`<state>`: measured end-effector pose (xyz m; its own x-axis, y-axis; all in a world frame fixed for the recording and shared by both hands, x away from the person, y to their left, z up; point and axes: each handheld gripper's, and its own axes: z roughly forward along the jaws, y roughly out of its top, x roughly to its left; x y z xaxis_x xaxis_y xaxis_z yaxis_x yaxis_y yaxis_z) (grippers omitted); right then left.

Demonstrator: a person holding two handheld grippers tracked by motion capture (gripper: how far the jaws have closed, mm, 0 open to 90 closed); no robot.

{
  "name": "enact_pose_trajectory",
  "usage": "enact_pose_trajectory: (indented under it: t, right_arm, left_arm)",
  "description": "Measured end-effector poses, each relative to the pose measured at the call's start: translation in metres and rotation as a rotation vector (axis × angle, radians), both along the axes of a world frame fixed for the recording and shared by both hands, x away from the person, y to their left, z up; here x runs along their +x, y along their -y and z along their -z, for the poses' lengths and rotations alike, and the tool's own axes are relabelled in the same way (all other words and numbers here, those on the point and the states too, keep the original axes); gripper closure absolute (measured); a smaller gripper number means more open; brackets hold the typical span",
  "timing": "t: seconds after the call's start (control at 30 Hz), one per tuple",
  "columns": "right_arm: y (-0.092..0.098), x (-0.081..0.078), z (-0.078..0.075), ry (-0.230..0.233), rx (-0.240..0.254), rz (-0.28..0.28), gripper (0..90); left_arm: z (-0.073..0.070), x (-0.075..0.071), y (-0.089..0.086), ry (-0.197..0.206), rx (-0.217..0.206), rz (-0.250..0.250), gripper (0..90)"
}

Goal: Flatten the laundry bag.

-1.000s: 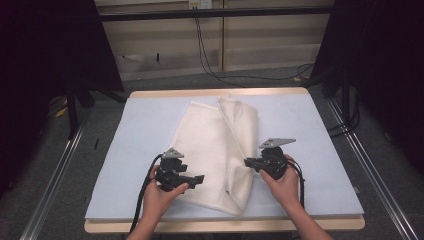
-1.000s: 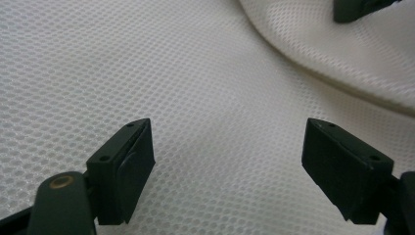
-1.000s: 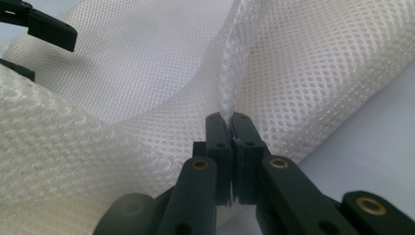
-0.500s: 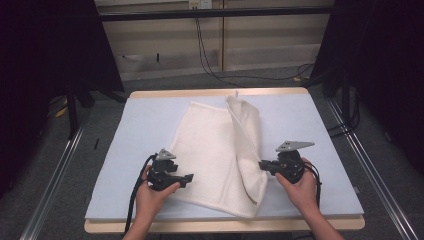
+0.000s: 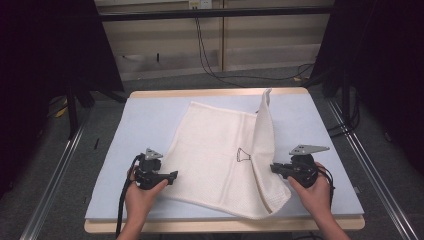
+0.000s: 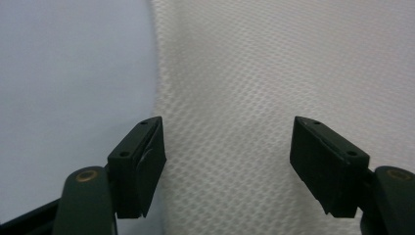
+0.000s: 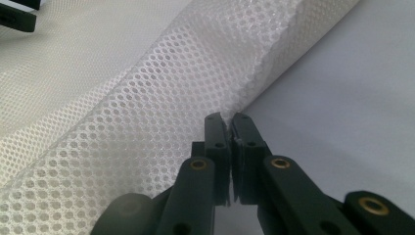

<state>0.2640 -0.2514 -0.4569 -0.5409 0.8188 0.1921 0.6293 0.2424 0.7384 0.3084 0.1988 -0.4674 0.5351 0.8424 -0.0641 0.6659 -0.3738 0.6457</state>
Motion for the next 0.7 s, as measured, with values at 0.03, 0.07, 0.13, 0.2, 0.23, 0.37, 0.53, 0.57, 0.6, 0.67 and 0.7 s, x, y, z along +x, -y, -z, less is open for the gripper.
enact_pose_trajectory:
  t: [0.03,0.07,0.13,0.2,0.23,0.37,0.53,0.57,0.6,0.67,0.7]
  right_arm:
    - [0.000,0.000,0.000,0.001,0.001,-0.001,86.6]
    - [0.000,0.000,0.001,0.000,0.002,0.000,86.6]
    - [0.002,0.000,0.001,0.000,0.000,0.000,86.5]
    - [0.002,0.000,0.001,-0.002,0.002,0.003,86.4]
    - [0.002,0.000,0.001,-0.004,0.002,0.004,86.4]
    - [0.001,0.001,0.003,-0.013,-0.004,0.004,86.3]
    - [0.002,0.001,0.003,-0.014,-0.004,0.007,86.2]
    - [0.003,0.001,0.003,-0.014,-0.003,0.005,86.2]
    - [0.004,0.001,0.003,-0.015,-0.001,0.008,86.2]
    - [0.005,0.001,0.002,-0.014,0.003,0.011,86.2]
    - [0.006,0.001,0.002,-0.013,0.007,0.012,86.2]
  left_arm:
    - [0.001,0.001,-0.003,-0.001,0.014,-0.026,29.3]
    - [0.001,0.001,-0.007,-0.006,0.024,-0.029,31.6]
    - [0.003,0.003,-0.016,-0.042,0.013,-0.043,32.4]
    - [0.004,0.002,-0.018,-0.035,-0.006,-0.051,34.8]
    - [0.002,0.002,-0.017,-0.063,-0.038,-0.052,39.3]
    - [-0.001,0.002,-0.013,-0.090,-0.026,-0.044,56.7]
    - [-0.002,0.005,-0.015,-0.141,-0.093,-0.053,81.9]
    - [-0.003,0.006,-0.014,-0.148,-0.098,-0.053,86.0]
    - [-0.003,0.007,-0.014,-0.153,-0.093,-0.047,86.4]
    - [-0.005,0.011,-0.014,-0.152,-0.086,-0.050,86.9]
    - [-0.005,0.015,-0.014,-0.144,-0.086,-0.053,87.1]
